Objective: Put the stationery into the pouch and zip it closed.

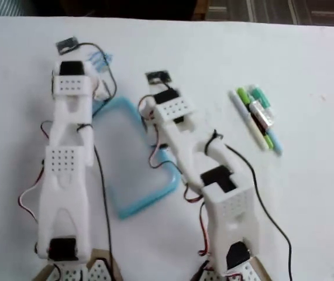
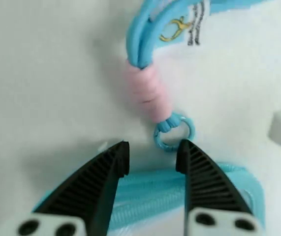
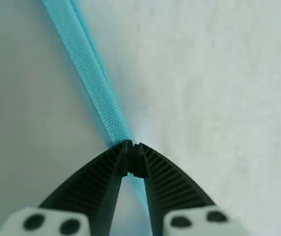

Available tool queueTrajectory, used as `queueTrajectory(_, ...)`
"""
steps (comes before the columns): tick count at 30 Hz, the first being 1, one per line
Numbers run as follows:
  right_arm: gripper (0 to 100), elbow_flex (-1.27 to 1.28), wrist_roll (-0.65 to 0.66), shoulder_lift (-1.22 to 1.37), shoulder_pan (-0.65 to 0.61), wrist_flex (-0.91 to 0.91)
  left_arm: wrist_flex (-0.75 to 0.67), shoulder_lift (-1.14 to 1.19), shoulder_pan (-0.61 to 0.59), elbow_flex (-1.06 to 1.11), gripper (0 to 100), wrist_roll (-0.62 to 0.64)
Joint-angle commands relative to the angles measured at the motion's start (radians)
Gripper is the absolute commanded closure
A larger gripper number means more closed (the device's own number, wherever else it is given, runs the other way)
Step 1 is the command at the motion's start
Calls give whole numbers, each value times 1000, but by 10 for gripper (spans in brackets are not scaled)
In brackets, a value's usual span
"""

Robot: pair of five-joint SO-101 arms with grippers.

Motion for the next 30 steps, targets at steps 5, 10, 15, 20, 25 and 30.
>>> queueTrajectory(5, 979, -23, 141, -4, -44, 239, 123, -35, 71, -24, 809, -68)
queueTrajectory(10, 978, -11, 242, -4, -93, 360, 157, -46, 106, 27, 812, -120)
queueTrajectory(15, 978, 23, 261, -30, -93, 386, 158, -149, 49, 197, 812, -120)
queueTrajectory(20, 978, 9, 331, -162, -50, 384, 155, -304, -64, 295, 812, -124)
queueTrajectory(25, 978, -112, 528, -266, -58, 381, 153, -408, -75, 289, 812, -227)
queueTrajectory(30, 975, -325, 583, -236, -48, 371, 153, -511, -115, 288, 812, -227)
